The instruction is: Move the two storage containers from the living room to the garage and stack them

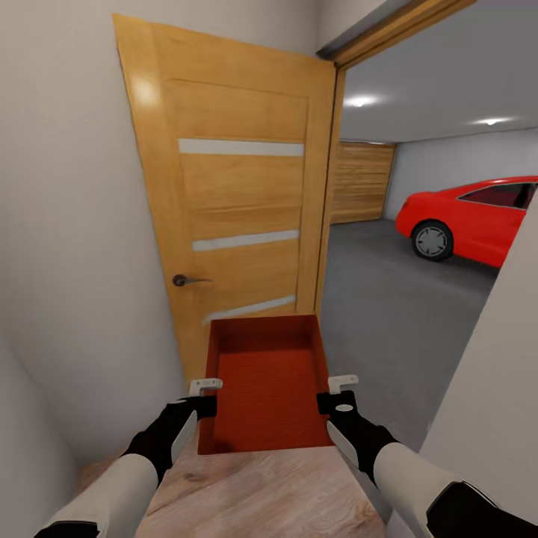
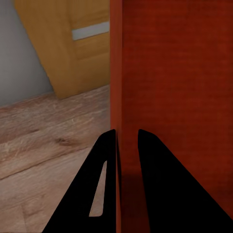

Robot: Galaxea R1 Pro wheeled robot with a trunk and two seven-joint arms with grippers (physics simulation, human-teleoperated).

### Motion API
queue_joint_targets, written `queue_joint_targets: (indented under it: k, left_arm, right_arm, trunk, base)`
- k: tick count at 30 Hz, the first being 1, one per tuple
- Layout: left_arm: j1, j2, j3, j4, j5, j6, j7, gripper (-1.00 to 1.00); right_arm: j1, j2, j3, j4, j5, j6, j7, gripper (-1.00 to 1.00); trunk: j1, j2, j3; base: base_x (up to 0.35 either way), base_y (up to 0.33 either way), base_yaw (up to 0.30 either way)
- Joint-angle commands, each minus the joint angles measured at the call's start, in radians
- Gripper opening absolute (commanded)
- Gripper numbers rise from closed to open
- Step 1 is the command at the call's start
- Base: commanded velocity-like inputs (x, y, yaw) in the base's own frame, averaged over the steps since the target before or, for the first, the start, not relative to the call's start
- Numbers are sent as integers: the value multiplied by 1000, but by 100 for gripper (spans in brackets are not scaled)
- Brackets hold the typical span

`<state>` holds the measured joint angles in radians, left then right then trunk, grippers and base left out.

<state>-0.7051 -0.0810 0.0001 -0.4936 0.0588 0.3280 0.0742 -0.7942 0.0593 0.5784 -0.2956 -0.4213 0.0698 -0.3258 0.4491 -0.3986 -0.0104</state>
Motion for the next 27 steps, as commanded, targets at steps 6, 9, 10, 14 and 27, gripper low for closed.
queue_joint_targets:
  k: [6, 9, 10, 14, 27]
  left_arm:
    - [1, 0, -21, 0, 16, 5, 10, -100]
    - [1, 0, -21, 0, 16, 5, 10, -100]
    - [1, 0, -21, 0, 16, 5, 10, -100]
    - [1, 0, -22, -4, 16, 5, 10, -100]
    - [1, 0, -23, -7, 16, 5, 10, -100]
  right_arm:
    - [-2, -1, 4, -2, 3, 8, -9, -100]
    - [-2, -1, 4, -2, 3, 8, -9, -100]
    - [-2, -1, 4, -2, 3, 8, -9, -100]
    - [-2, -1, 4, -2, 3, 8, -9, -100]
    - [-2, -1, 3, -2, 1, 7, -9, -100]
  trunk:
    - [1, -1, -1]
    - [1, -1, -1]
    - [1, -1, -1]
    - [1, -1, -1]
    - [1, -1, -1]
  base:
    - [219, 219, -186]
    - [219, 207, -189]
    - [214, 194, -191]
    - [129, 114, -135]
    - [8, 7, -8]
